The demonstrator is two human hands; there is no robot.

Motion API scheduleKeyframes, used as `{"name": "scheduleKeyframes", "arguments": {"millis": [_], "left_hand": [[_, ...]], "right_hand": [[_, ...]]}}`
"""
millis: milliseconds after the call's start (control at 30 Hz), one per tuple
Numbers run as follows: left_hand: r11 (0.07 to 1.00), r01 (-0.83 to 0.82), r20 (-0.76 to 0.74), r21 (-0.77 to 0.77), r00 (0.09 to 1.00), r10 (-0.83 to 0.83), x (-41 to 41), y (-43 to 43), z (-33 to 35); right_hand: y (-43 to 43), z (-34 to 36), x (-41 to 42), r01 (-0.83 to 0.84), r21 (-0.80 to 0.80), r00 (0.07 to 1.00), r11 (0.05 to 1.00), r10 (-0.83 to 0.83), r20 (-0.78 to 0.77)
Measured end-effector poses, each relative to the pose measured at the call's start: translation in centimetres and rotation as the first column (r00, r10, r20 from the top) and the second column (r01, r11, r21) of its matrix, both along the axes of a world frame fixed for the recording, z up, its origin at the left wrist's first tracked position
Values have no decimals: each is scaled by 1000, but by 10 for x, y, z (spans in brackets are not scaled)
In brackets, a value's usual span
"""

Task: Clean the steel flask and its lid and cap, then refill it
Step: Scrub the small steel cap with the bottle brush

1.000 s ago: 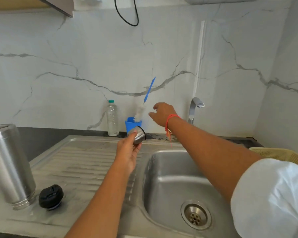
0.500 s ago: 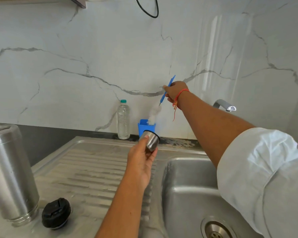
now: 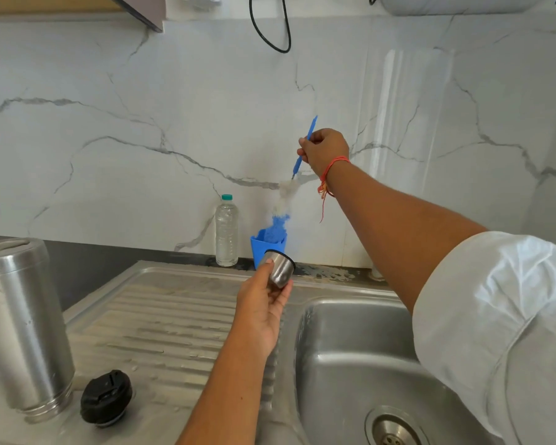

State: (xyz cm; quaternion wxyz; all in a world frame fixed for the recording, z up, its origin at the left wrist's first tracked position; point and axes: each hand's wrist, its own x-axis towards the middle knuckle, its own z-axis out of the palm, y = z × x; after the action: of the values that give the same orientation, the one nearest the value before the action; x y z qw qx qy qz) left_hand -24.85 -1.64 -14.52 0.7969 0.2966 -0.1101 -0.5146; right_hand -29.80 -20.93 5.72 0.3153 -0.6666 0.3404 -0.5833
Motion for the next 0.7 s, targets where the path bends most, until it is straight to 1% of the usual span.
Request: {"name": "scheduleKeyframes", "arguments": {"millis": [200, 400, 533, 633, 700], "left_hand": [[1000, 15, -20, -13, 1000, -16, 0, 2, 2], [999, 27, -33, -22, 999, -27, 0, 2, 1], [999, 50, 4, -17, 999, -50, -4, 0, 2], [998, 66, 73, -7, 995, -65, -12, 0, 4], [997, 79, 92, 19, 992, -81, -22, 2, 4]], "right_hand": [[14, 20, -22, 32, -20, 996, 999, -30, 87], [42, 39, -52, 62, -88, 989, 994, -49, 136], [67, 36, -77, 101, -112, 988, 989, -86, 128], [92, 16, -102, 100, -131, 992, 986, -89, 89], [109, -5, -122, 103, -111, 993, 988, -96, 64]]}}
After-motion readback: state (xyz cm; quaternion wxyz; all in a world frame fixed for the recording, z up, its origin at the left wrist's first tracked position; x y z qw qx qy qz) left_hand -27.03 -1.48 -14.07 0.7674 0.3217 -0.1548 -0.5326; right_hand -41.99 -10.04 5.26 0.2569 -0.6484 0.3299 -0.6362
